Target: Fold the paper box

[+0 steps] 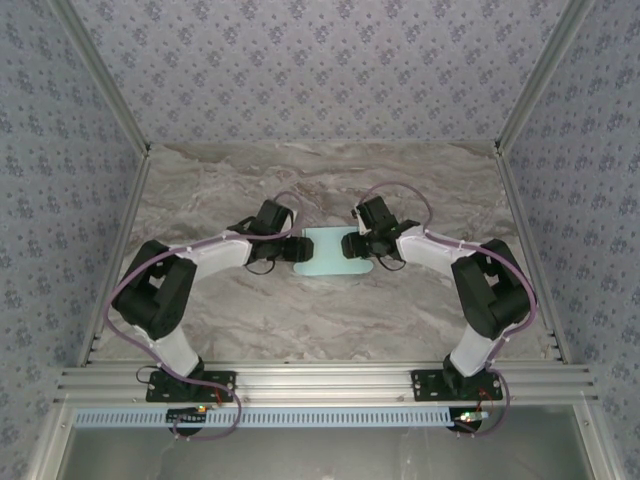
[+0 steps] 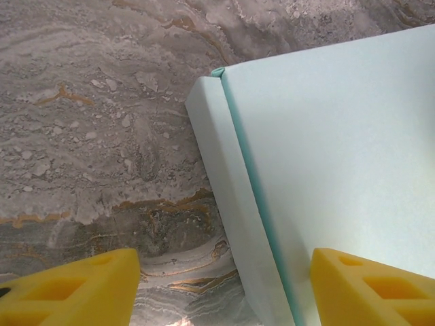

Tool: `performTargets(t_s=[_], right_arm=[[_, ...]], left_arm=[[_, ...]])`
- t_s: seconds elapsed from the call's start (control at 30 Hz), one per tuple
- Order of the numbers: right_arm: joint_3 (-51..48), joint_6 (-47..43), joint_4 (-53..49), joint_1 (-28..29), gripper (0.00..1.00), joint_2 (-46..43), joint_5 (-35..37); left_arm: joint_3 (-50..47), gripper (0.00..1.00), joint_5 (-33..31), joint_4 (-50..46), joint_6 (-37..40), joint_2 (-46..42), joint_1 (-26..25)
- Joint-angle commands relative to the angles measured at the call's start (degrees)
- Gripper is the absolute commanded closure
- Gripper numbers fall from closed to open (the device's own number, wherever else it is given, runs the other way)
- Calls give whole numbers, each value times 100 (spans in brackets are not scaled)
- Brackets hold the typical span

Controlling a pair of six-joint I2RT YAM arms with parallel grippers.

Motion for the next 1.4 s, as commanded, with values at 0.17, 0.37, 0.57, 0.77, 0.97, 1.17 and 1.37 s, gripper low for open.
performTargets(t_s=[0.17,0.37,0.57,0.77,0.97,1.17,1.37], right_arm=[[-155,-200,-164,-26,43,183,178],[-207,-333,-168,-65,43,447,205],[424,-706,-624,-53,42,196,328],[909,-959,-960,101,39,-217,841],[1066,-1588,-1324,548,35,-768,2385],[730,-1777,-1183,847,20,-1317,3709],[266,-1413,-1380,603,11,-1712,4144]], left_arm=[[-39,33,-152,22,75,81,-59],[-286,33,-312,212,20,292,-141],[-262,32,-564,300,100,-273,-209],[-82,27,-978,337,340,-873,-210],[145,20,-1551,353,757,-1205,-154],[320,10,-1413,343,611,-1197,221],[325,1,-1164,409,425,-1179,627]])
